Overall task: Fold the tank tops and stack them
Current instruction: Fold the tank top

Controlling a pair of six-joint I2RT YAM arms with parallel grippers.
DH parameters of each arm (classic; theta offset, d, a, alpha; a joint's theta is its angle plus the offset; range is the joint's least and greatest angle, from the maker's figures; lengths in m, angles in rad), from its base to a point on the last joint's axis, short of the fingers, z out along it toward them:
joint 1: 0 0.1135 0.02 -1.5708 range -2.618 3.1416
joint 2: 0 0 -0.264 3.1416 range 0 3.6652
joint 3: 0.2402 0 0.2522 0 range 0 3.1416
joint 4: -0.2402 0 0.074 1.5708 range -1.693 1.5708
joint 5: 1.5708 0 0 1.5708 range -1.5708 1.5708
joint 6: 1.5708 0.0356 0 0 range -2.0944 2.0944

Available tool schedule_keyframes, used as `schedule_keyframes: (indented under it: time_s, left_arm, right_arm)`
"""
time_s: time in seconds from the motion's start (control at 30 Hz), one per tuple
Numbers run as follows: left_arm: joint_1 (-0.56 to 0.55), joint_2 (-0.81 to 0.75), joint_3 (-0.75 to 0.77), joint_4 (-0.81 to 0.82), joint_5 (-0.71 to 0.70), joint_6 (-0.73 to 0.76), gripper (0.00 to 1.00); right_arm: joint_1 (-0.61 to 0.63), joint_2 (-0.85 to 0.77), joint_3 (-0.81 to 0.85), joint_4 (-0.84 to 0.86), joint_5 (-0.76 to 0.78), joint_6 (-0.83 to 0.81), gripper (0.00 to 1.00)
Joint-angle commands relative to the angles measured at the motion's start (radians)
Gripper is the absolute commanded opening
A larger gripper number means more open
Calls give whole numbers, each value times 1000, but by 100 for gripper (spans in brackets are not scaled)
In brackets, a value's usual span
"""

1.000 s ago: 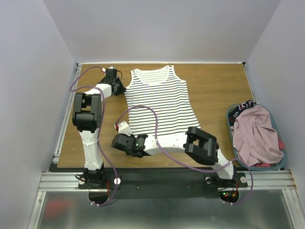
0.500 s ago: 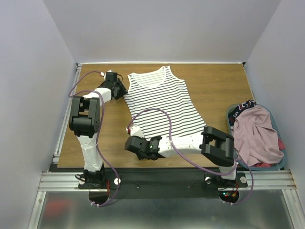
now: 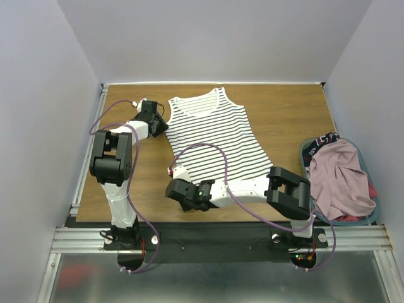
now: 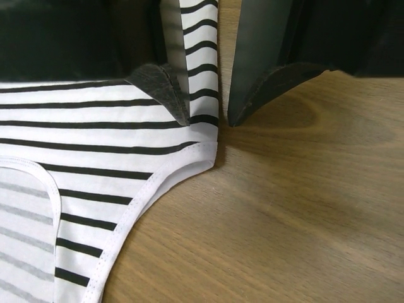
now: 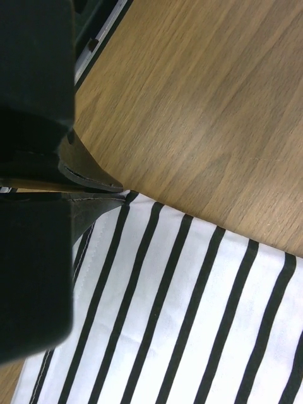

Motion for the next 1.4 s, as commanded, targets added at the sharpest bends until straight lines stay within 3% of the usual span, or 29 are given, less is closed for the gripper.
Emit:
schedule_keyframes:
  time_s: [0.0,0.2,0.3,0.53,0.9,1.37]
  left_arm:
    - [-8,-7,4,-4,-46,-8,37]
    - [-11,33,37,-10,-70,-10,15]
    - [-11,24,48,-10,-89,-7,0]
    - [3,-55,74,-39,-231,-2,0]
    - [70,-104,146,-130,-250,38,0]
    - [-51,-39,232,-131,-227,36,0]
  right_arm:
    - [-5,-47,19,37,-9,16,5]
    - [-9,-66,22,37,-30,14,5]
    - [-9,-72,28,37,-64,13,4]
    - [0,-28,83,74,-201,23,1]
    - [5,54,214,119,-297,36,1]
    - [-78,-107,-4,198,-276,112,1]
